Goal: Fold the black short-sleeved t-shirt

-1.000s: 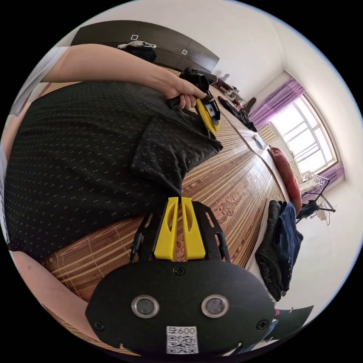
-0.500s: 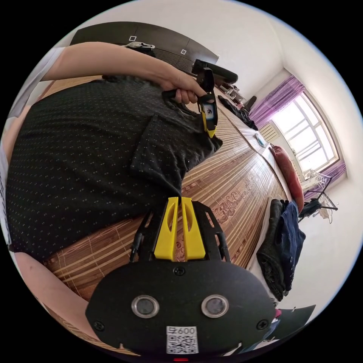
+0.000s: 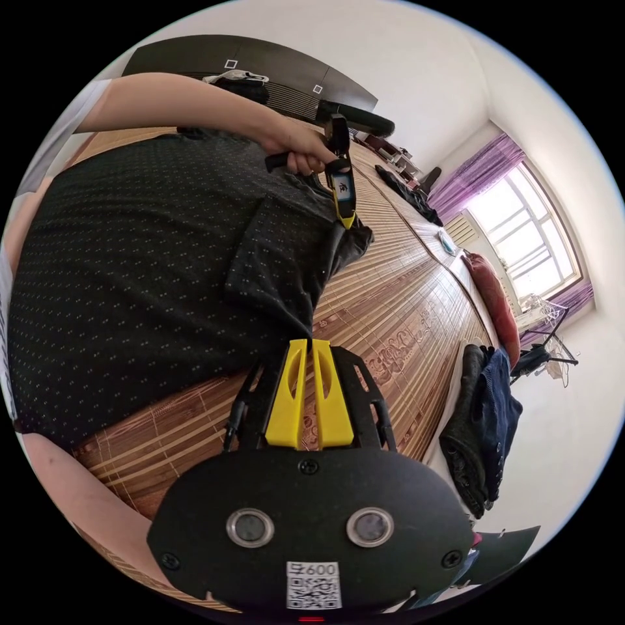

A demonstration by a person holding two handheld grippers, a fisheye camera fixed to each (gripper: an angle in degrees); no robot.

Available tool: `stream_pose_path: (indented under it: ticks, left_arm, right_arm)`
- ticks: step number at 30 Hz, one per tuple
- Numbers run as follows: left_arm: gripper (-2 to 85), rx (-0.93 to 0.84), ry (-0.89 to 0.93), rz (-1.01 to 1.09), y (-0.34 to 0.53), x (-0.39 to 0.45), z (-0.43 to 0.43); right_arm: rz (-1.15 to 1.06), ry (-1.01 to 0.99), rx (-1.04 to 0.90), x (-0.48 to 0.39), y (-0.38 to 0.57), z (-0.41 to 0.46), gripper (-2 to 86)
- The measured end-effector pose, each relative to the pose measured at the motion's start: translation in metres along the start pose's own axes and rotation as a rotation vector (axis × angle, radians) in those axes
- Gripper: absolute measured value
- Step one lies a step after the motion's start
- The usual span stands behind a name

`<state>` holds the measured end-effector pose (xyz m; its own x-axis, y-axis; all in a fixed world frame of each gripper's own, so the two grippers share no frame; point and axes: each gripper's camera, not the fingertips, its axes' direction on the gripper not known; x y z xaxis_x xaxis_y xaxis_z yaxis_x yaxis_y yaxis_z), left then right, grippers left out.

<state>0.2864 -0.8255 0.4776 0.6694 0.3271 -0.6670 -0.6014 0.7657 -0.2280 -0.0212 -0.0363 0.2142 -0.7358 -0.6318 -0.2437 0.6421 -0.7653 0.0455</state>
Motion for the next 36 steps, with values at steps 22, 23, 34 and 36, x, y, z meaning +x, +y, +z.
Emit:
stream_pose_path:
  ticks: [22,23,34,36]
  left_arm:
    - [1.8,0.139,0.13,-0.181,0.207,-0.014,0.009]
    - [1.8,0.142,0.131,-0.186,0.209,-0.014,0.01]
    - [0.6,0.172,0.014,-0.065,0.228,0.024,0.032]
    - [0.5,0.154,0.025,0.003,0.23,0.036,0.033]
  right_arm:
    - [-0.003,0.001,0.0,0.003,0.0,0.0,-0.9]
    - [-0.008,0.008,0.001,0.001,0.0,0.0,-0.9]
    - [-0.006,0.004,0.0,0.004,0.0,0.0,-0.9]
    - [-0.005,0.001,0.0,0.005,0.0,0.0,-0.9]
